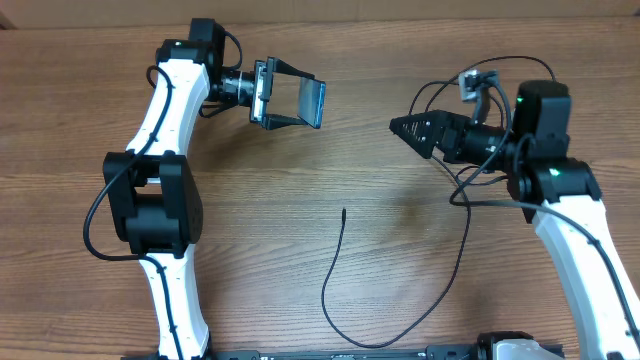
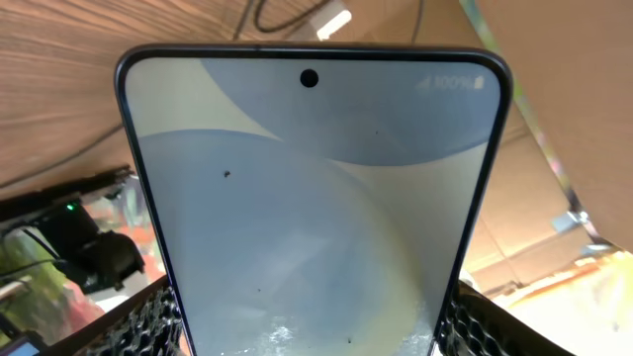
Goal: Plug charger to phone and switch on socket
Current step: 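Move the right gripper toward the phone held by the left gripper, then grasp the phone's edge with the right gripper beside the left gripper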
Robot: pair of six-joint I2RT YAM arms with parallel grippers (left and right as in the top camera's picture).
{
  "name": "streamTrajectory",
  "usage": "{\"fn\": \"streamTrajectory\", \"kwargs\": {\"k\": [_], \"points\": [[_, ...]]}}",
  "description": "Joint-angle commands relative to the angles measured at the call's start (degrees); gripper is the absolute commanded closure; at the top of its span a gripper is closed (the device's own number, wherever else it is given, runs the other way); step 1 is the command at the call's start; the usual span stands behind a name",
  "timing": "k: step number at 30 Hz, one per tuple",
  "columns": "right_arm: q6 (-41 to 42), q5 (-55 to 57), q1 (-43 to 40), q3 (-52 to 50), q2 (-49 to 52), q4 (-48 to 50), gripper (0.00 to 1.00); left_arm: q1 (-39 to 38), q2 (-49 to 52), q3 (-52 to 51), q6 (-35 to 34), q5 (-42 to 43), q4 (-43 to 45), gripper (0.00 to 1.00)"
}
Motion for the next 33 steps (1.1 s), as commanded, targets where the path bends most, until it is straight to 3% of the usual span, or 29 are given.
{"fn": "streamTrajectory", "kwargs": {"k": [1,17,33], "points": [[-2.2,-4.0,0.8,1.2,2.4,-0.2,0.0,-1.5,-0.1,1.7,-0.1,-3.1,0.0,0.96],[0.1,13.1,8.2,1.2,3.5,-2.8,0.0,-9.5,-0.1,1.7,-8.1,-17.4,1.2,0.96],[4.8,21.9,11.8,1.1,9.4,-3.0,0.0,-16.1,-0.1,1.7,-14.8,-19.2,9.4,0.96]]}}
